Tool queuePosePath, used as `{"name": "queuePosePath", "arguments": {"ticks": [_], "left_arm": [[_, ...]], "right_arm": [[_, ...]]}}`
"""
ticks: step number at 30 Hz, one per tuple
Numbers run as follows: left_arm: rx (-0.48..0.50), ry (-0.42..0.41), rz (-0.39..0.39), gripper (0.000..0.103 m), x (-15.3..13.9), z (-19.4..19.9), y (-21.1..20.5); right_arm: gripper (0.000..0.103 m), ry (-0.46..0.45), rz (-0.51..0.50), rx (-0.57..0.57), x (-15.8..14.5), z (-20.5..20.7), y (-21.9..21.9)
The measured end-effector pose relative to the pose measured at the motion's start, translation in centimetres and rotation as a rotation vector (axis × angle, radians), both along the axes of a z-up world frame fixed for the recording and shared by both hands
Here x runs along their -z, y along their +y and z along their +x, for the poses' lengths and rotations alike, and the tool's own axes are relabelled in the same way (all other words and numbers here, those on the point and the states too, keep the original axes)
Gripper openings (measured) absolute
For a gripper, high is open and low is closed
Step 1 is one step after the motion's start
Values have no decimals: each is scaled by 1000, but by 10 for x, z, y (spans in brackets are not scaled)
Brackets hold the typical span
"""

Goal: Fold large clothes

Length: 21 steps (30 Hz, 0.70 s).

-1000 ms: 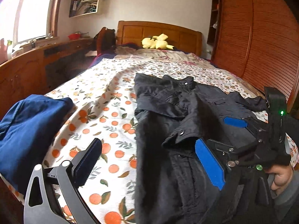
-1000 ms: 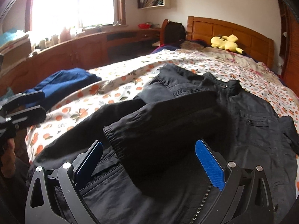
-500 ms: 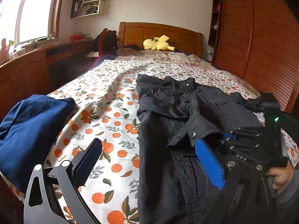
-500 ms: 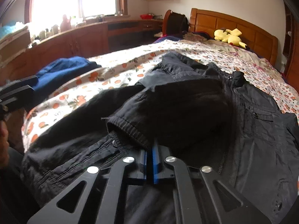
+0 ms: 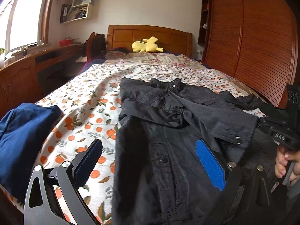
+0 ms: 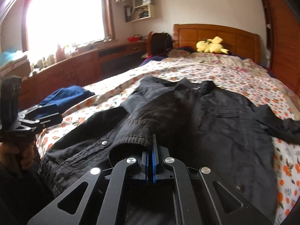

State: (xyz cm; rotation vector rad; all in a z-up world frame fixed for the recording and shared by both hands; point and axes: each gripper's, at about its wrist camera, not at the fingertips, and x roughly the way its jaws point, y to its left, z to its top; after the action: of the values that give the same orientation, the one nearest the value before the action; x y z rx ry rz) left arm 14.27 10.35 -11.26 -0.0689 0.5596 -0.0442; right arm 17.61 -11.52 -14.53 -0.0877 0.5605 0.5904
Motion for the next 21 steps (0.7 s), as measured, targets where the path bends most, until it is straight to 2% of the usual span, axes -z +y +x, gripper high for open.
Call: {"name": "queuePosePath", "arguments": {"ticks": [10,13,15,17,19,21], "left_arm": [[54,1,4,100,2,13,-31],[73,2,10,100,2,17,-40],[85,2,14,100,3,20,-47],[97,3,20,100,4,22,-55],[107,4,23,100,5,22,-60],[115,8,24,100,7,23,-63]], "right_arm": [[2,-16,-40,160,4,10,-58],[6,-11,-57,216,11,20,-72],[18,-16,-60,253,11,22,-84],[20,-25,-46,280,8,22,-96],[30,-46,-23,301,4,19,-107],[51,-66,-10,307,1,16,-113]]}}
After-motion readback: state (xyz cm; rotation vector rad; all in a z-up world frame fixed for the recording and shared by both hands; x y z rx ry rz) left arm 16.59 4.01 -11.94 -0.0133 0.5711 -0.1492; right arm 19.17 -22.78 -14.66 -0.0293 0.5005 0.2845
